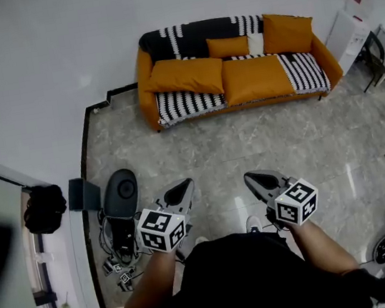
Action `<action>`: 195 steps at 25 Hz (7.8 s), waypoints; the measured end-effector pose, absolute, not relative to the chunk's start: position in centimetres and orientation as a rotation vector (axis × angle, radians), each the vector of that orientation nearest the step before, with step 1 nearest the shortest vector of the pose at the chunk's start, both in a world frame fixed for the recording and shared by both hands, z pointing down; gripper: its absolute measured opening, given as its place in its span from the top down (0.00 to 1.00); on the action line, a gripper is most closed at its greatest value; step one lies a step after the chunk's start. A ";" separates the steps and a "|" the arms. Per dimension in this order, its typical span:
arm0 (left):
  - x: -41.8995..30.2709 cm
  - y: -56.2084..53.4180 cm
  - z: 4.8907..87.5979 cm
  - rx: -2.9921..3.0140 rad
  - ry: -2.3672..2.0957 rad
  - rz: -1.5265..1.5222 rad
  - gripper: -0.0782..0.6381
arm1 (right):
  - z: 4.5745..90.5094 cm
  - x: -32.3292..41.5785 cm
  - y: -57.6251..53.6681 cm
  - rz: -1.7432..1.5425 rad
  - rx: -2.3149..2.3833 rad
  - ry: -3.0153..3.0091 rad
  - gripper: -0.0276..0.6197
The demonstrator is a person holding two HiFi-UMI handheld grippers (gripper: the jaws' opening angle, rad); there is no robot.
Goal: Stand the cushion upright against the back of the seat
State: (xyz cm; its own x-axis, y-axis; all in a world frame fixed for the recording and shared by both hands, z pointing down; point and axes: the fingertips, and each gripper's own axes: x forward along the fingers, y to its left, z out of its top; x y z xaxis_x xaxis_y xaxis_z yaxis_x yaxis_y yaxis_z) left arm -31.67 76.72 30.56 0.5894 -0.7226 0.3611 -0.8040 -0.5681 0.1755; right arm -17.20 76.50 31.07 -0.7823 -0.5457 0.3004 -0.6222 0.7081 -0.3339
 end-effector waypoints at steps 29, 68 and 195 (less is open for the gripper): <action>-38.9 77.9 30.2 2.510 -1.223 0.282 0.87 | 30.9 -23.6 77.5 0.665 1.036 -2.724 0.90; -40.8 71.5 32.3 2.514 -1.146 0.349 0.87 | 34.3 -25.2 71.2 0.779 1.106 -2.634 0.90; -64.5 5.7 73.7 1.780 -1.262 1.074 0.67 | 78.8 -15.3 9.2 0.808 0.956 -1.624 0.71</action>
State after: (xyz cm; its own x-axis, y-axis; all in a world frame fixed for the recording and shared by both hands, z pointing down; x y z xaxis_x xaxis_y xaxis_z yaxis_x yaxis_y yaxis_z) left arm -64.47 5.73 73.73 0.1833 -0.3802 0.9066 -0.9556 -0.2853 0.0735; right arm -15.30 9.25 78.76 -0.1440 -0.1903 0.9711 -0.8893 0.4553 -0.0426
